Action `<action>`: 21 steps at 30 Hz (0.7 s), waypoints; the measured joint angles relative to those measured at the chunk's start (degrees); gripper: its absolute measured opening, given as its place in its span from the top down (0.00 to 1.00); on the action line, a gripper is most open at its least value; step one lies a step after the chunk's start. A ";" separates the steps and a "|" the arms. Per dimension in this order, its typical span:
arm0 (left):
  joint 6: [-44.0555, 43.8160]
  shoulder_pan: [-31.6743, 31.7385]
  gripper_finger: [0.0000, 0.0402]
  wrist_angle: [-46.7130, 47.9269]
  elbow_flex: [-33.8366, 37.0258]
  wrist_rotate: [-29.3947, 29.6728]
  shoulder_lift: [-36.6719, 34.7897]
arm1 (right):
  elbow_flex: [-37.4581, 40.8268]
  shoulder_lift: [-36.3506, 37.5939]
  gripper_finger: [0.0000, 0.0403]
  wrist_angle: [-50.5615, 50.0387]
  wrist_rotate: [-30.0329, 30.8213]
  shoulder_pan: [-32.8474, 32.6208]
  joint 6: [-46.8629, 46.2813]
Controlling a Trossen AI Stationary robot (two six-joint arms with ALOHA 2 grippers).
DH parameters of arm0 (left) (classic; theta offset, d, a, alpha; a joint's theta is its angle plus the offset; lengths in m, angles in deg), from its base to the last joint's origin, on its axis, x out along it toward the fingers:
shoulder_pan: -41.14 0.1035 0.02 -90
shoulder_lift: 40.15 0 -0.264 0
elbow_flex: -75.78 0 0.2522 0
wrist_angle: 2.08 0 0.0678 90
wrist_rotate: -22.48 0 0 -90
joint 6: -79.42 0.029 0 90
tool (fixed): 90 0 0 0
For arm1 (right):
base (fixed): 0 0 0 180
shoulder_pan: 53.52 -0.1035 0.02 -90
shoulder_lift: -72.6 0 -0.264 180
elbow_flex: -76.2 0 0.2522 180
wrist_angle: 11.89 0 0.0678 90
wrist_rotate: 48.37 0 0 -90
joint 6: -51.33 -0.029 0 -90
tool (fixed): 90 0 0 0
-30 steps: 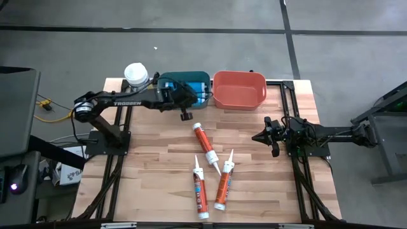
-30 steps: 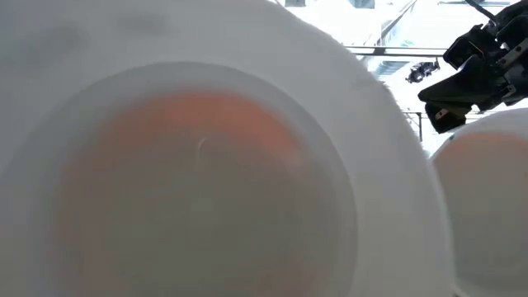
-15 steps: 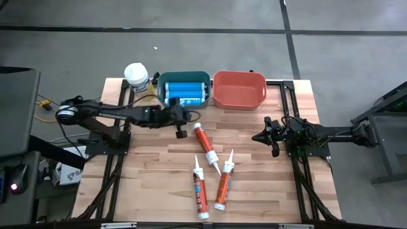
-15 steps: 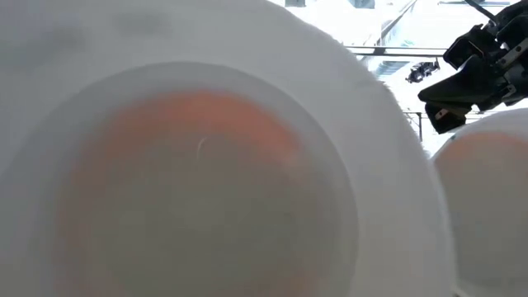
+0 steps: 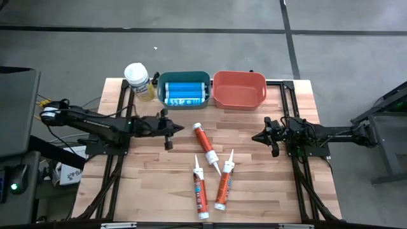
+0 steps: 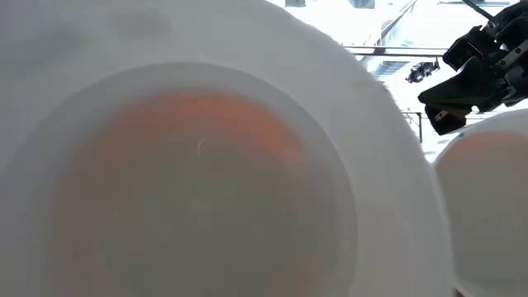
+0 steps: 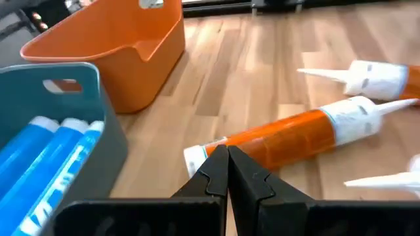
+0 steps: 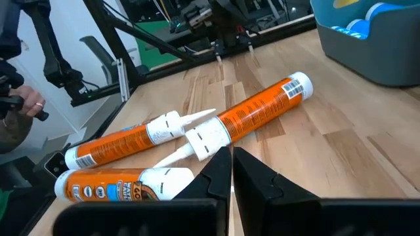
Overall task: Pick & place silicon tubes, Sealant and Lysol wipes
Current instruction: Put the right orange sealant into the orange bin
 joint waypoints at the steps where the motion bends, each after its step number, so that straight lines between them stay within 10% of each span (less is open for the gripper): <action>1: -0.29 0.01 1.00 -1.46 1.27 -0.35 -0.84 | 0.00 -0.02 0.97 0.06 -0.01 0.00 0.00; 21: 5.63 0.09 1.00 -24.36 18.52 -8.06 -11.04 | 0.00 -0.23 0.97 0.24 0.00 0.00 0.00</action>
